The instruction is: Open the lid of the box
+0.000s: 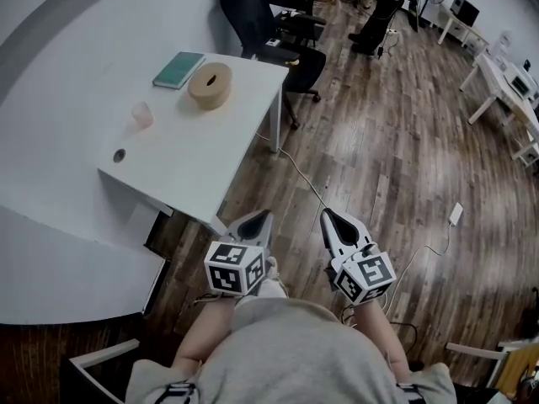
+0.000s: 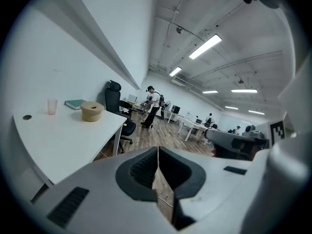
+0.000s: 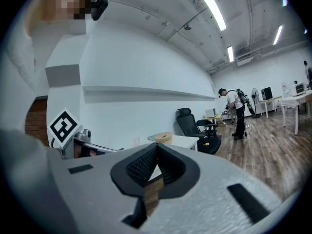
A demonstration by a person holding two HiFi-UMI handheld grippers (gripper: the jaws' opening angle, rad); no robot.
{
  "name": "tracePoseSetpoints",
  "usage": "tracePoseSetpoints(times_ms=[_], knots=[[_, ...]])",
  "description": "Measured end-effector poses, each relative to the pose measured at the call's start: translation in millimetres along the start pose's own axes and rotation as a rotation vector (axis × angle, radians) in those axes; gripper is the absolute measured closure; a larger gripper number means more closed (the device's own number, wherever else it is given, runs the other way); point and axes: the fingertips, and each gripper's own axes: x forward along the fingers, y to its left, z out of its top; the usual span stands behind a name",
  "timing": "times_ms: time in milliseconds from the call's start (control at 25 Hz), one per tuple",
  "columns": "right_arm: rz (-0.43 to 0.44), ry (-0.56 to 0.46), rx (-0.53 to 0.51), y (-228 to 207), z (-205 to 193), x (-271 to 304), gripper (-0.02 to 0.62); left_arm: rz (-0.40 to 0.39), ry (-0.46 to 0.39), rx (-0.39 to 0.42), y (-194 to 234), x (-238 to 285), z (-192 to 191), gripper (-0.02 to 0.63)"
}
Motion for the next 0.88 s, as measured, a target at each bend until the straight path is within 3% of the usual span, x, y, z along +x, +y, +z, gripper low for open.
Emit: tracePoseSetpoints(times_ms=[880], knots=[[-0.010,0.006,0.002,-48.3,24.3,168.1,0.597,-0.019,0.012,0.005,115.9,104.5,74.6,0.598]])
